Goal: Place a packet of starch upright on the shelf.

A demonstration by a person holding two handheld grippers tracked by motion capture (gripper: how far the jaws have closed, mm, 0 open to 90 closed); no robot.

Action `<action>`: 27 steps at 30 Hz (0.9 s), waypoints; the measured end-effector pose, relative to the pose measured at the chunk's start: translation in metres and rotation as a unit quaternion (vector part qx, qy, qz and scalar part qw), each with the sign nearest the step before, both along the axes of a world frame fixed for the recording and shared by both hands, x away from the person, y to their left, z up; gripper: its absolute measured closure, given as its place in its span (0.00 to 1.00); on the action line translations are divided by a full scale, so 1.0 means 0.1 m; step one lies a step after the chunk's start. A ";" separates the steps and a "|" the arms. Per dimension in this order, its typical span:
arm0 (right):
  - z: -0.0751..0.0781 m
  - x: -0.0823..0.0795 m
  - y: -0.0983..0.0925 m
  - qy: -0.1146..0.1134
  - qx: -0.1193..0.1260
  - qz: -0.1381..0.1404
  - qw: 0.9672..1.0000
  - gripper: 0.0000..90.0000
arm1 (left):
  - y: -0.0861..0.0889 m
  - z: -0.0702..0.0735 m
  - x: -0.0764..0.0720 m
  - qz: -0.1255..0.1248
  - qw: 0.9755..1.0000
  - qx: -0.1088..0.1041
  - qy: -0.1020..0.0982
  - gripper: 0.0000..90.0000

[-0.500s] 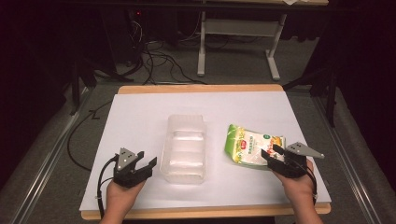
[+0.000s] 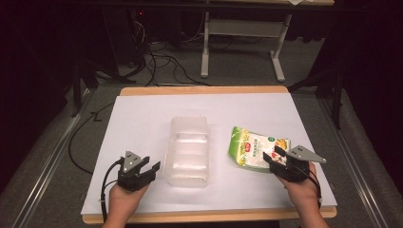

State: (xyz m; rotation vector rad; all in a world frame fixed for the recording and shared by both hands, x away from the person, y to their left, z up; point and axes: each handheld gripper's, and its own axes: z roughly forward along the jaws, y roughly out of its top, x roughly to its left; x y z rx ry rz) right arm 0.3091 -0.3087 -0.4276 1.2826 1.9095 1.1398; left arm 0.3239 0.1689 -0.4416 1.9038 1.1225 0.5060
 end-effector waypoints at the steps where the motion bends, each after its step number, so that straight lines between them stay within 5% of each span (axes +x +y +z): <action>1: 0.00 0.00 0.00 0.000 -0.002 0.003 1.000 0.52 | -0.01 0.00 0.00 -0.003 1.000 0.000 0.003 0.63; 12: 0.01 0.02 0.05 0.015 0.009 0.007 1.000 0.51 | -0.08 -0.06 0.02 -0.007 0.999 0.008 0.031 0.81; 21: 0.03 0.07 0.21 0.026 -0.028 0.009 0.999 0.45 | -0.14 -0.07 0.00 -0.021 0.999 0.009 0.037 0.92; 27: 0.03 0.13 0.30 0.033 -0.005 0.024 0.999 0.41 | -0.18 -0.08 -0.01 -0.029 0.999 0.016 0.037 1.00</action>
